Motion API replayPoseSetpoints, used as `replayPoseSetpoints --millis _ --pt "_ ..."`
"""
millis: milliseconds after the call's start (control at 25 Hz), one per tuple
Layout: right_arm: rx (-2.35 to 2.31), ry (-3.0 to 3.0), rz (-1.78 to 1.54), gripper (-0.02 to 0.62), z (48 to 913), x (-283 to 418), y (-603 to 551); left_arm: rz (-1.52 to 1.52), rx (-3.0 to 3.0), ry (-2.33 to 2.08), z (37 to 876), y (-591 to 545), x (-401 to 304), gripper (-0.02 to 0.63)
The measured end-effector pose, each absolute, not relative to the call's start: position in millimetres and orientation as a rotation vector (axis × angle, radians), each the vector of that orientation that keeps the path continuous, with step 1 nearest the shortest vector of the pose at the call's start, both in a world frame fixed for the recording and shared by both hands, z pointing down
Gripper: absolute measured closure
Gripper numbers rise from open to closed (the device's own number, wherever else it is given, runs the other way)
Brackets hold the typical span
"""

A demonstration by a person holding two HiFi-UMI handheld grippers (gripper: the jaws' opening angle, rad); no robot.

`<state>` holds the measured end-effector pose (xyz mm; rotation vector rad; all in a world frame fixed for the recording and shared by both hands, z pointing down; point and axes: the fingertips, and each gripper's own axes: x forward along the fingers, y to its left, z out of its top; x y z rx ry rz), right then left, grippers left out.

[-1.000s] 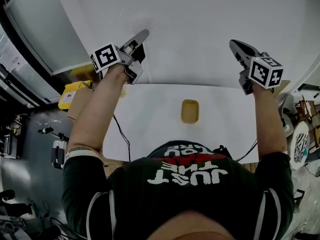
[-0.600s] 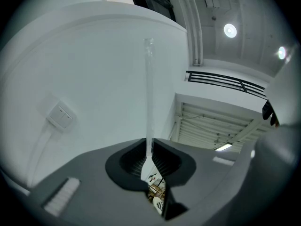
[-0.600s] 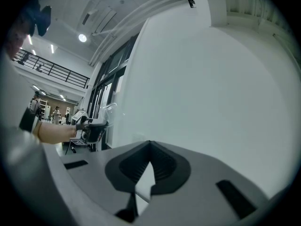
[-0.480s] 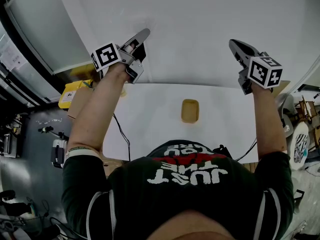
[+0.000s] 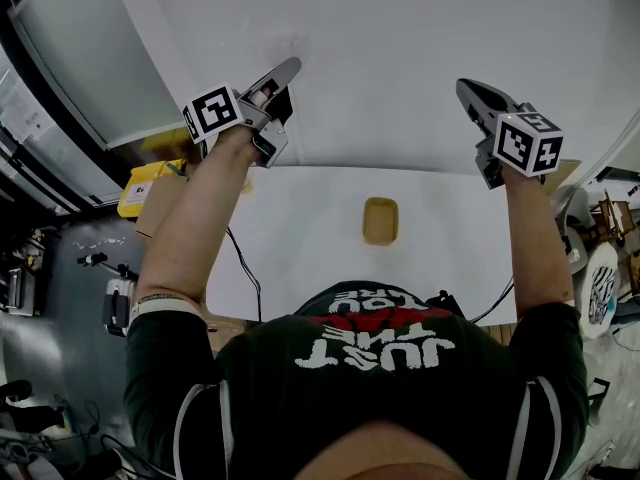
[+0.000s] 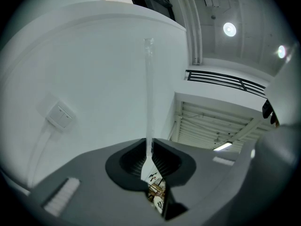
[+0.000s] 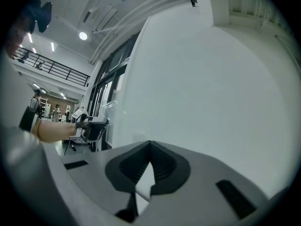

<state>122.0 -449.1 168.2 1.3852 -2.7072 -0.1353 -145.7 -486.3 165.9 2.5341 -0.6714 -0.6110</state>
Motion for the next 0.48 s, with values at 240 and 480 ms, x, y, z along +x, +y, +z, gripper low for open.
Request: replayPoseSetpoints --millis 240,480 --pt "1.378 -2.709 -0.132 0.589 168.9 120.9 -448.3 -0.605 2.535 -0.668 167.4 -486.1 -144.3 0.568" --pt "1.372 -2.710 -0.130 0.589 168.8 120.1 -448.0 -0.615 2.539 -0.639 164.4 -483.8 -141.7 0.568"
